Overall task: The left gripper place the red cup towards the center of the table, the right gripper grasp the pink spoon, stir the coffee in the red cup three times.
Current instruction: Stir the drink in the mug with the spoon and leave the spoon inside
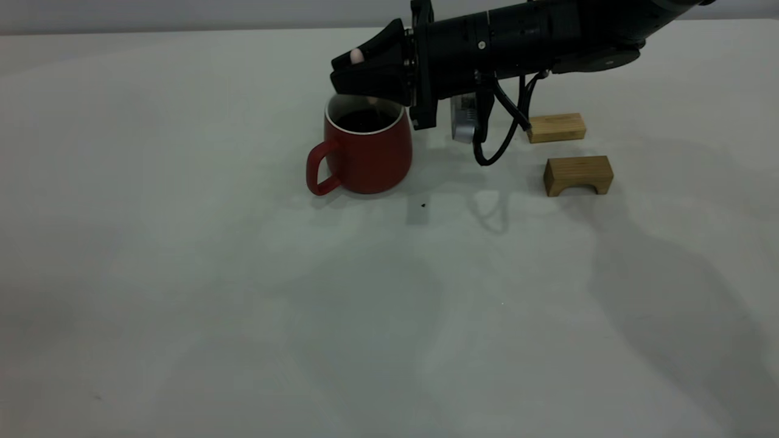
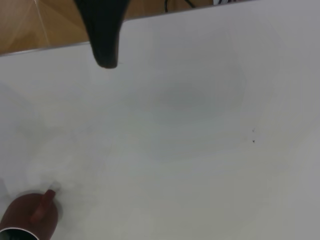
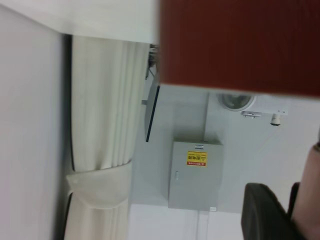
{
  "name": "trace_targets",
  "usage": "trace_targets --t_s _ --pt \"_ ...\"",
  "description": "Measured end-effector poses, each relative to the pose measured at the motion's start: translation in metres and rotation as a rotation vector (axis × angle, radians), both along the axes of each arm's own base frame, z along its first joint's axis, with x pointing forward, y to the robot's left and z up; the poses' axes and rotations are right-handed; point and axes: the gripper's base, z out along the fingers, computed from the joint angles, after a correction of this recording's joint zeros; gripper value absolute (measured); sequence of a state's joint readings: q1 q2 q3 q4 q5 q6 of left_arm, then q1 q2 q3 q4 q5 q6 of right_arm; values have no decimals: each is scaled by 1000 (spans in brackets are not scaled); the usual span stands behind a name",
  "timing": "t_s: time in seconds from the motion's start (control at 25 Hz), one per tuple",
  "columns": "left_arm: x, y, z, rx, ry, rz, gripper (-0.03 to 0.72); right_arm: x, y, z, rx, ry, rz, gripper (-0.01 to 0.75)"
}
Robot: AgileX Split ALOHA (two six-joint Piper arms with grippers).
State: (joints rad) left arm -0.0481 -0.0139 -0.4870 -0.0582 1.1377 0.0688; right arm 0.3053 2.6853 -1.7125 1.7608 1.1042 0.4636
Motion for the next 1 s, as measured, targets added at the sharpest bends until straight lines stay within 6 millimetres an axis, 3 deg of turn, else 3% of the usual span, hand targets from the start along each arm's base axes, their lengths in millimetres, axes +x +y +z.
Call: trace_targets --t_s 0.16,0.32,0.56,0.72,1.0 --pt "0 0 0 0 0 0 586 -3 16 2 17 -21 45 122" --pt "0 0 0 0 0 0 586 7 27 6 47 -81 68 122" --pt "0 0 0 0 0 0 586 17 0 4 30 -79 7 122" --pt "0 0 0 0 0 0 586 7 -10 -1 8 -27 -11 122" --pt "0 0 0 0 0 0 586 -7 26 0 23 30 52 122"
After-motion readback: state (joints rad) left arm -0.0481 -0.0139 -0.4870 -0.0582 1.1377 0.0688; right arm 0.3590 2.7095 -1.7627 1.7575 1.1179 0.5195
